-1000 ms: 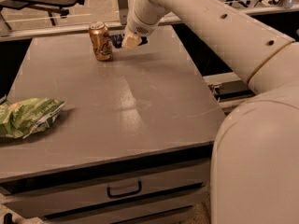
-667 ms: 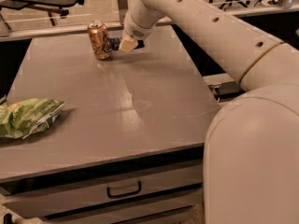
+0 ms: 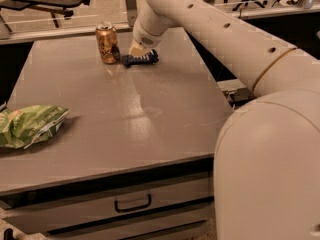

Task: Move rxbar blueberry near orange can

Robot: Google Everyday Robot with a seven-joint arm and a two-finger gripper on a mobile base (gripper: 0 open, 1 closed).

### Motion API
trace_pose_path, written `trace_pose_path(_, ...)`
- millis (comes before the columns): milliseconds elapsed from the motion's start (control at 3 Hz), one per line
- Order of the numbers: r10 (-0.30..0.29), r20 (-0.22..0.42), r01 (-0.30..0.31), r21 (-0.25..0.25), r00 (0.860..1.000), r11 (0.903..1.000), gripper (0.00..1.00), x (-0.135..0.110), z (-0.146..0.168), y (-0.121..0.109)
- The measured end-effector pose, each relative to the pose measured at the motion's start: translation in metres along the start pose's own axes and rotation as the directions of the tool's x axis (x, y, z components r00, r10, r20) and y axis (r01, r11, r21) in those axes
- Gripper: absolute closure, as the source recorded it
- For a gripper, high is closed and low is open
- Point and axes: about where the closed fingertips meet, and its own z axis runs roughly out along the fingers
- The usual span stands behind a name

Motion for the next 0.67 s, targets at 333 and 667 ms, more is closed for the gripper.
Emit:
trace_pose_path(333, -0.002, 0.000, 0.002, -0.003, 1.000, 1.0000, 0.75, -0.0005, 0.0019, 0.0010)
trace_pose_path(667, 0.004, -0.001, -0.004, -0.020, 1.000, 0.9998, 0.52, 0.0014, 0.0032, -0.0001)
